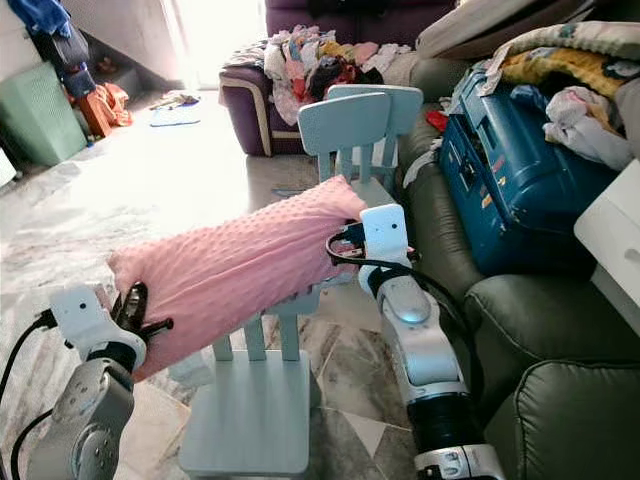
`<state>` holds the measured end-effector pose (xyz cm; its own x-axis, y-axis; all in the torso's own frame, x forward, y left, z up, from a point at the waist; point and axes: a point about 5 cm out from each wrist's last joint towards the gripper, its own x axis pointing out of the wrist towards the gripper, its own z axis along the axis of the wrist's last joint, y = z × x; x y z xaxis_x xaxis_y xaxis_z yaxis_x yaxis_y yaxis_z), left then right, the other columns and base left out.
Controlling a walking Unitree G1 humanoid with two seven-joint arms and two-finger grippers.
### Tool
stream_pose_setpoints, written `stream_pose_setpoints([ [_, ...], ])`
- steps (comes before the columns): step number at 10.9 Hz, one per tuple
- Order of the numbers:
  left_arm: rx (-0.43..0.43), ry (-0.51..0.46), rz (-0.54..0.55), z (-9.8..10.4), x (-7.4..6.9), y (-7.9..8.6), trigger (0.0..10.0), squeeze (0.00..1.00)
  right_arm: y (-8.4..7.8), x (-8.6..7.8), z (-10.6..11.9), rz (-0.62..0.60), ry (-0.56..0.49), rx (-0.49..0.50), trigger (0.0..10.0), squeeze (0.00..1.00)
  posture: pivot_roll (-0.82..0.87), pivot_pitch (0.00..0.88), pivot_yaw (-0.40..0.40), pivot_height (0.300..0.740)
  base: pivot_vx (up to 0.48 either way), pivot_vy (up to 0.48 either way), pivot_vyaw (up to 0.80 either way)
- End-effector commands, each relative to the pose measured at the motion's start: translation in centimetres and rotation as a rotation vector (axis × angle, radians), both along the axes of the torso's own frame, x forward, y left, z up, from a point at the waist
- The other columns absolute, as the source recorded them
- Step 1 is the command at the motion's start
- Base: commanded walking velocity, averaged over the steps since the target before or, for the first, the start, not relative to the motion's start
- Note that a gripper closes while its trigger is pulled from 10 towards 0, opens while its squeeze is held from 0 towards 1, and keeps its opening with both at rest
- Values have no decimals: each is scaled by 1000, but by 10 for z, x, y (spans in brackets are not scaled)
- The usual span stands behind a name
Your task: Move the pillow to the sofa
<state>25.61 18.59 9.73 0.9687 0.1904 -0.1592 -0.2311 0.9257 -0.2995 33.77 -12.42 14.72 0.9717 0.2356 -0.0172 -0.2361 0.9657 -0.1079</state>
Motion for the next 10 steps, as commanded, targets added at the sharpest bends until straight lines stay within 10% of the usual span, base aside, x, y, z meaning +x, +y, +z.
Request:
stream_pose_setpoints([
  [1,-7,-24,9,6,-1,3,10000,0,-1,1,11,2,-32,2,10000,0,-183,0,36,740,0,0,-444],
  [10,-51,-13,20,2,-2,0,10000,0,-4,1,13,10,-6,-4,10000,0,-195,0,19,740,0,0,-779],
])
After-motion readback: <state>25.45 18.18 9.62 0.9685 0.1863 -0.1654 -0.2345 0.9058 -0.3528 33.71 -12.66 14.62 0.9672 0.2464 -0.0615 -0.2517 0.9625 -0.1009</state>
